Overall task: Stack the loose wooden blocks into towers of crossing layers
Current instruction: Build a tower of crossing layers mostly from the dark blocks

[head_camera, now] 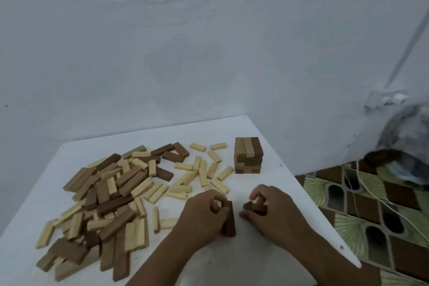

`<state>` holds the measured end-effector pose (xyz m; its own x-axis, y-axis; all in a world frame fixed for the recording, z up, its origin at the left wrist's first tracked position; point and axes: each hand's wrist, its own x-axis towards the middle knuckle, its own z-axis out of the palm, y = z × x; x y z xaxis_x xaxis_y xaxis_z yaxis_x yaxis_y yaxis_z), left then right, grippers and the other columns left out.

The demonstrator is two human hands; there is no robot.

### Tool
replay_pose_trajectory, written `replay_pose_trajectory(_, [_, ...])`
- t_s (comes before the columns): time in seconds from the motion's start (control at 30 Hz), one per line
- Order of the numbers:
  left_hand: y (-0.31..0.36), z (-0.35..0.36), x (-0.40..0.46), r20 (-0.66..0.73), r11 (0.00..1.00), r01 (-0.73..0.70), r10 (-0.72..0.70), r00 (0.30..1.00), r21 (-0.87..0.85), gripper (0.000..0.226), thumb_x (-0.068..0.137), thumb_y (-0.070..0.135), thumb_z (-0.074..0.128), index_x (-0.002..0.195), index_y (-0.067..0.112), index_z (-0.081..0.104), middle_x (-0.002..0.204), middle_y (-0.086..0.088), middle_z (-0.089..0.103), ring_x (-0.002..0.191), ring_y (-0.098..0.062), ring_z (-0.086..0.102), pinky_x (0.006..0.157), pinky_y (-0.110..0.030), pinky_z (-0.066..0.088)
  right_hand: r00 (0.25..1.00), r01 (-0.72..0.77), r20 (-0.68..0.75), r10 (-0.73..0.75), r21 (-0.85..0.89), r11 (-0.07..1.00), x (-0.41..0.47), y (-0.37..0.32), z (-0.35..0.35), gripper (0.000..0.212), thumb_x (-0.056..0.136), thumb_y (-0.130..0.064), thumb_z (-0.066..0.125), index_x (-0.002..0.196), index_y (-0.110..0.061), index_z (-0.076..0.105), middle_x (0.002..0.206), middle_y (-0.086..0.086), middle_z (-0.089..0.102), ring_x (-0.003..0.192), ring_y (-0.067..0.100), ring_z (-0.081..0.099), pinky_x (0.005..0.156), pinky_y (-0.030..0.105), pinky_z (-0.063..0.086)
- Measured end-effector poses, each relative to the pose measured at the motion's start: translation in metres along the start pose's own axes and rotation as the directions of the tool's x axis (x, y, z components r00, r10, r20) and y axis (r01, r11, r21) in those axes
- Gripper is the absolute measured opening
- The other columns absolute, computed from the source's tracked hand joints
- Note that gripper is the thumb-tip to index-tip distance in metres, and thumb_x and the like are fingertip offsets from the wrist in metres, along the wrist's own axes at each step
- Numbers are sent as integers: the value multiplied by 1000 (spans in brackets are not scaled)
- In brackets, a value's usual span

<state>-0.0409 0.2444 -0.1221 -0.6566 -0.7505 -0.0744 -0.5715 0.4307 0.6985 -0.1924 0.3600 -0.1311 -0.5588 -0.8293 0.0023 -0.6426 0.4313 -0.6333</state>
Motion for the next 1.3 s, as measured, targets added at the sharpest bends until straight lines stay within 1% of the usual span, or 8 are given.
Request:
replay_pose_trajectory(0.23, [13, 16, -1, -107, 990, -79, 92, 990, 119, 31, 94, 32, 62, 124, 27, 64, 122, 11, 63, 111, -8, 54, 91, -15, 33, 989, 20, -147, -18, 11, 1000, -1, 24, -17, 15, 86, -22, 70, 86, -30, 56, 81, -13, 56, 73, 5, 56, 62, 11, 38])
replay_pose_trajectory(0.4, [15, 26, 0, -117, 997, -38, 46, 992, 70, 32, 91, 35, 66, 122, 29, 62, 102, 16, 58, 96, -3, 51, 86, -15, 37, 994, -9, -105, 14, 42, 999, 1, 28, -20, 45, 78, -30, 81, 119, -23, 62, 97, -7, 65, 81, 5, 59, 69, 14, 44])
replay_pose_trajectory(0.5, [9, 20, -1, -112, 993, -81, 91, 990, 88, 27, 91, 30, 66, 118, 32, 64, 105, 18, 60, 98, -5, 58, 87, -15, 41, 997, 8, -82, -9, -18, 1000, 0, 31, -23, 45, 78, -35, 80, 118, -24, 63, 111, -12, 57, 89, 4, 54, 82, 13, 41])
replay_pose_trajectory(0.63, [-1, 9, -1, 0, 986, -140, 141, 990, 88, 41, 81, 24, 78, 116, 39, 64, 107, 24, 60, 76, -2, 61, 69, -3, 41, 997, 52, -65, -50, 21, 998, -1, 34, -24, 29, 78, -26, 80, 106, -26, 70, 97, -14, 62, 71, 3, 60, 64, 6, 43])
replay_pose_trajectory(0.77, [1, 10, -3, 78, 963, -242, 235, 969, 114, 46, 78, 24, 80, 120, 35, 64, 105, 17, 59, 79, -4, 52, 74, -10, 43, 992, 126, -22, -125, 61, 990, -2, 25, -12, 19, 80, -20, 78, 98, -26, 72, 94, -12, 66, 74, 6, 63, 73, 10, 49])
replay_pose_trajectory(1.03, [0, 8, 5, 159, 911, -389, 368, 916, 135, 45, 84, 16, 75, 126, 28, 65, 126, 13, 61, 81, 6, 49, 75, -1, 38, 952, 274, 130, -279, 55, 960, 0, 25, -21, 42, 66, -31, 87, 104, -24, 73, 101, -14, 65, 85, 9, 61, 74, 26, 55])
replay_pose_trajectory(1.2, [-6, 7, 11, 172, 907, -388, 361, 917, 165, 49, 80, 16, 78, 126, 27, 66, 131, 13, 60, 92, 2, 48, 82, -3, 38, 922, 348, 196, -335, -39, 937, 2, 24, -18, 37, 71, -37, 84, 105, -25, 77, 118, -14, 62, 103, 0, 53, 82, 2, 36])
replay_pose_trajectory(1.3, [-8, 8, 11, 156, 905, -399, 377, 913, 146, 49, 78, 13, 80, 124, 24, 68, 128, 10, 62, 88, 1, 52, 80, -5, 44, 919, 365, 186, -349, -63, 929, 1, 22, -13, 32, 77, -38, 78, 107, -27, 76, 125, -12, 62, 107, 1, 53, 86, 3, 33])
